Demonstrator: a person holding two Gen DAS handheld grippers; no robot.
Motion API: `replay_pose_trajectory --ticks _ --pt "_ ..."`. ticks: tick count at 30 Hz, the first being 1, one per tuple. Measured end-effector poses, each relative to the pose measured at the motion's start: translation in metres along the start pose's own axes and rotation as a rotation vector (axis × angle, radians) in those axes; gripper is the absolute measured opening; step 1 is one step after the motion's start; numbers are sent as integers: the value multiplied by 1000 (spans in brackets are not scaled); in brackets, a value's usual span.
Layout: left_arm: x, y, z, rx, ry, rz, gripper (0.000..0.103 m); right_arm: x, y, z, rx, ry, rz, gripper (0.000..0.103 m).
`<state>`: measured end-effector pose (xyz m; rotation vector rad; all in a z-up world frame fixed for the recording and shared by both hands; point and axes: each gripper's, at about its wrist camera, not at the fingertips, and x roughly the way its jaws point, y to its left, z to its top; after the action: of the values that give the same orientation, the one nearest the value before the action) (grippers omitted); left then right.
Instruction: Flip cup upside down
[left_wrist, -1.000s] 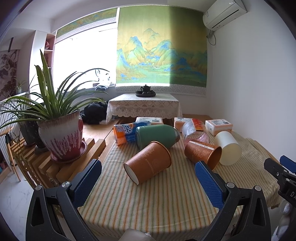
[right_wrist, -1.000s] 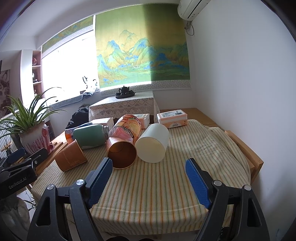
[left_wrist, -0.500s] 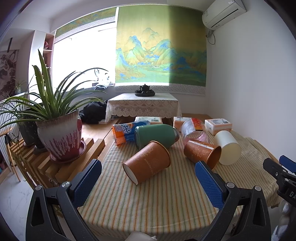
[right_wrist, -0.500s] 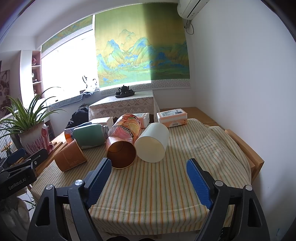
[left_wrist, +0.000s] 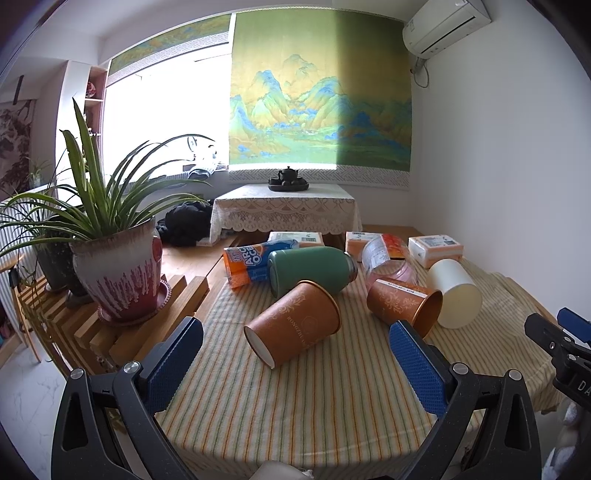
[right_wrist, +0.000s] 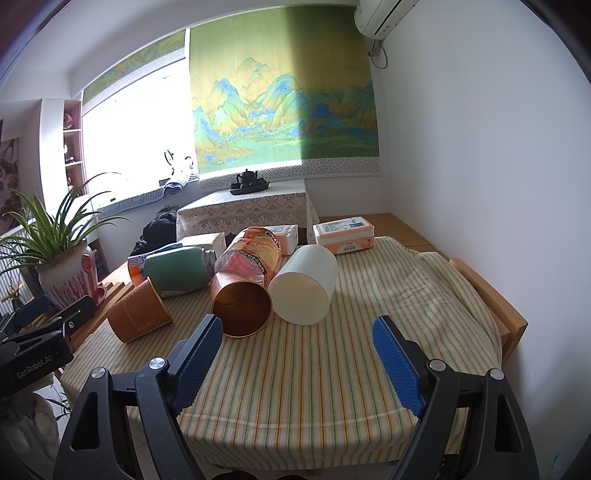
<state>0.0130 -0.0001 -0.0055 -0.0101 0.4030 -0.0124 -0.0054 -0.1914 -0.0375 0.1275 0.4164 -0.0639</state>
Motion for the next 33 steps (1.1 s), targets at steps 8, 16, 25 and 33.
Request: replay_pose_trajectory --ticks 8,16,25,33 --pt "0 0 0 0 0 0 102 1 -1 0 0 1 -2 80" --pt "1 0 0 0 4 -1 102 4 -2 -1 0 6 -4 80" --pt "8 -1 -1 6 16 -5 102 11 -4 -2 0 26 -9 81" --pt "21 -12 6 39 50 -28 102 21 -18 3 32 63 -10 81"
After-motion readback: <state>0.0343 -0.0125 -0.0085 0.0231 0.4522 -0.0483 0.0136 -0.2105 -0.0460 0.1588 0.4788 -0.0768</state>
